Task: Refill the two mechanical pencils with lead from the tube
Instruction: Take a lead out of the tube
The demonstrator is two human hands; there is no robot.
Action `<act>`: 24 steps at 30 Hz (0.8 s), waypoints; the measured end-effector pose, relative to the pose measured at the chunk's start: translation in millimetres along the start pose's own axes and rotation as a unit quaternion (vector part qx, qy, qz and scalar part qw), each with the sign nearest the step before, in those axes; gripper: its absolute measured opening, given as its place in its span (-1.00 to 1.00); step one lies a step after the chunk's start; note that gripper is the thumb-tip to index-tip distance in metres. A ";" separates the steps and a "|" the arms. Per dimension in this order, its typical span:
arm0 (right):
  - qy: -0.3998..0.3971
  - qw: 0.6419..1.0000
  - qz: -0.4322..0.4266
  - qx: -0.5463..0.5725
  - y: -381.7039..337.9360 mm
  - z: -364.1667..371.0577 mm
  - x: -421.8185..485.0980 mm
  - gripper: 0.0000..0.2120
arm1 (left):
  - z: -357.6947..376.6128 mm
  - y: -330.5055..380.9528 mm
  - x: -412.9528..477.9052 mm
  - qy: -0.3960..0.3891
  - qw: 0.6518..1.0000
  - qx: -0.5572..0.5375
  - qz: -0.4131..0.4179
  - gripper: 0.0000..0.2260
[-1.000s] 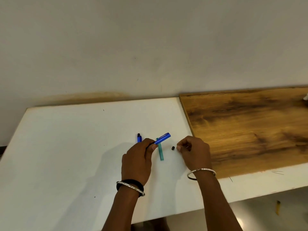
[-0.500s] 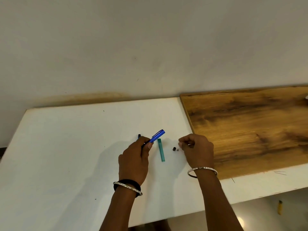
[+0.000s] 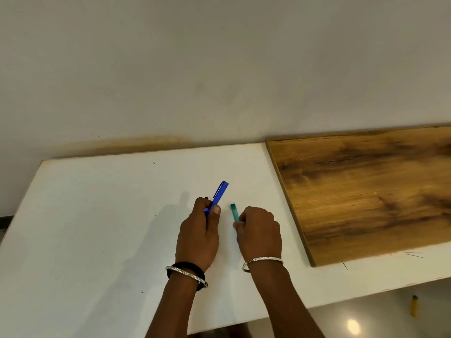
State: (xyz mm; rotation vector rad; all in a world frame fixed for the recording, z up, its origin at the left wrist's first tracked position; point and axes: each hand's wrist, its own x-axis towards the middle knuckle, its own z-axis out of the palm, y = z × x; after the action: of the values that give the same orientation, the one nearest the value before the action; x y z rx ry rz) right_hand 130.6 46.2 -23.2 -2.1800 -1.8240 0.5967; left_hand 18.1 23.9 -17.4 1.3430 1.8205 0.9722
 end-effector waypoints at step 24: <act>-0.094 0.882 -0.049 0.458 9.7 -30.8 13.0 -0.81 | -4.7 2.1 2.5 0.022 0.994 -0.080 -0.067 -0.93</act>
State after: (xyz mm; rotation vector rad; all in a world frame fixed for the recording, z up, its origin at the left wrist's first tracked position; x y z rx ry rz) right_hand 154.8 59.4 -2.0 -1.4032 -1.2766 1.3425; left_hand 14.4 25.8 -13.5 1.0961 1.7985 1.0598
